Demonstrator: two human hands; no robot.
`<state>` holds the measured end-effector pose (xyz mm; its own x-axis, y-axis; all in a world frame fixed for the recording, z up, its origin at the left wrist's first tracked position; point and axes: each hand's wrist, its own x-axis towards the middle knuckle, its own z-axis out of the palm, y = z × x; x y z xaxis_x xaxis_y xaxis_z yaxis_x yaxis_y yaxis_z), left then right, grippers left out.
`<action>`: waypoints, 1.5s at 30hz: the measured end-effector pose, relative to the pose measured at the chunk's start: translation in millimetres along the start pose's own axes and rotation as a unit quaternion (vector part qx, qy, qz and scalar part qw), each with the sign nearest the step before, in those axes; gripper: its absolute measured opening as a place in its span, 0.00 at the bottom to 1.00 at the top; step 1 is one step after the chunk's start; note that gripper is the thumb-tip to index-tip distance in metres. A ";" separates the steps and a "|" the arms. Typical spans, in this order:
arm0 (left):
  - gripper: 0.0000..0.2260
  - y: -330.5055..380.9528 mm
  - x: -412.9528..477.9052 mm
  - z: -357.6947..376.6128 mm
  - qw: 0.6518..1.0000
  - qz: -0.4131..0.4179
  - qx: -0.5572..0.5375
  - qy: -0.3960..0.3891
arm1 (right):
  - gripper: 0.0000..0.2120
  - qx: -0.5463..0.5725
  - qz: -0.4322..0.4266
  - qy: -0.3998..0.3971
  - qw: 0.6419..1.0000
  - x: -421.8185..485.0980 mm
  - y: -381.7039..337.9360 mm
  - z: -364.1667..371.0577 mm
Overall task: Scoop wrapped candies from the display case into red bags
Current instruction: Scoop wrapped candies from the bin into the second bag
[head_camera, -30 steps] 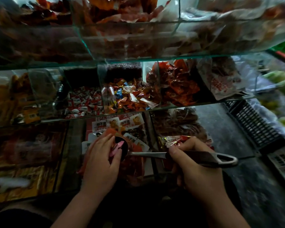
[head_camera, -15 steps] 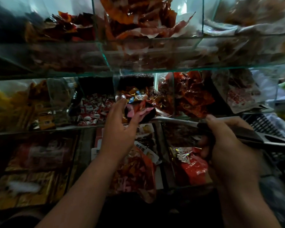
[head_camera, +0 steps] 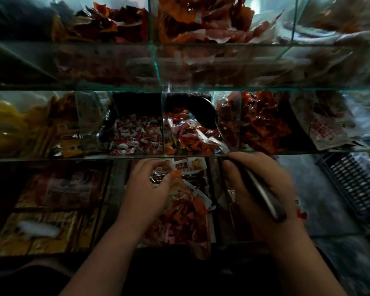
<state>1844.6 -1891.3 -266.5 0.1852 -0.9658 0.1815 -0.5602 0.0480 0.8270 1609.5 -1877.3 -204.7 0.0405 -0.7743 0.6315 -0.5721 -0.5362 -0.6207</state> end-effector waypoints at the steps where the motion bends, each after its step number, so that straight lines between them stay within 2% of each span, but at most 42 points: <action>1: 0.11 -1.2 -3.3 -4.0 1.000 -0.007 -0.004 -0.006 | 0.05 0.027 0.011 0.028 0.999 -6.2 -5.6 -5.7; 3: 0.12 -2.6 -10.1 -10.0 1.000 -0.015 -0.003 -0.022 | 0.05 0.074 0.071 0.064 0.993 -18.5 -18.7 -16.0; 6: 0.16 -2.1 -14.2 -11.3 0.998 -0.039 0.016 -0.035 | 0.09 0.135 0.148 0.049 0.979 -30.8 -40.2 -27.9; 8: 0.25 2.1 -13.8 -12.3 0.998 -0.054 0.003 -0.040 | 0.10 0.165 0.151 0.028 0.974 -34.2 -54.8 -30.8; 10: 0.38 8.4 -11.5 -15.2 0.994 -0.069 -0.074 -0.036 | 0.11 0.199 0.161 0.016 0.967 -37.7 -65.5 -33.0; 12: 0.46 11.9 -10.6 -19.1 0.984 -0.077 -0.159 -0.032 | 0.11 0.220 0.176 0.013 0.959 -41.4 -70.2 -36.6; 13: 0.45 12.4 -10.6 -20.4 0.981 -0.076 -0.178 -0.035 | 0.10 0.228 0.183 0.012 0.956 -42.5 -70.4 -38.4; 15: 0.37 14.6 -13.2 -21.6 0.979 -0.074 -0.185 -0.044 | 0.09 0.238 0.197 -0.002 0.951 -45.1 -69.3 -37.8; 19: 0.26 17.0 -28.2 -29.8 0.987 -0.083 -0.099 -0.092 | 0.11 0.220 0.245 -0.049 0.943 -50.9 -61.1 -29.6; 21: 0.27 10.9 -38.4 -38.7 0.988 -0.091 -0.006 -0.123 | 0.13 0.223 0.283 -0.064 0.930 -54.2 -56.5 -34.7; 23: 0.28 1.9 -47.1 -48.1 0.977 -0.062 0.160 -0.127 | 0.17 0.149 0.251 -0.087 0.952 -61.1 -51.5 -41.0; 24: 0.27 -1.8 -51.7 -51.0 0.969 -0.047 0.206 -0.125 | 0.19 0.101 0.227 -0.097 0.964 -63.3 -50.8 -41.0; 27: 0.14 -9.9 -58.4 -50.1 0.976 -0.073 0.175 -0.107 | 0.18 0.032 0.189 -0.155 0.969 -65.9 -49.2 -21.7; 30: 0.14 -16.9 -62.5 -37.7 0.982 -0.071 0.168 -0.047 | 0.15 -0.057 0.172 -0.284 0.942 -67.0 -36.4 13.2; 33: 0.14 -17.8 -70.6 -30.4 0.989 -0.063 0.136 -0.015 | 0.07 -0.102 0.155 -0.319 0.929 -82.9 -15.9 38.7; 36: 0.15 -23.5 -72.9 -26.8 0.990 -0.071 0.119 0.004 | 0.10 -0.085 0.153 -0.356 0.918 -94.1 -9.1 53.4; 38: 0.15 -26.6 -70.3 -26.2 0.991 -0.071 0.110 0.017 | 0.14 -0.090 0.102 -0.390 0.911 -97.7 -3.7 61.7; 41: 0.15 -30.0 -66.6 -25.2 0.992 -0.072 0.101 0.024 | 0.22 -0.067 0.120 -0.439 0.888 -91.4 0.7 75.5; 45: 0.15 -34.5 -67.3 -23.5 0.992 -0.057 0.107 0.030 | 0.17 -0.054 0.096 -0.490 0.865 -77.4 9.5 78.1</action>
<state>1870.5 -1822.0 -294.7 0.3019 -0.9443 0.1308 -0.6904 -0.1219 0.7131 1665.0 -1848.7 -295.8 0.5808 -0.7870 -0.2083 -0.7160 -0.3721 -0.5907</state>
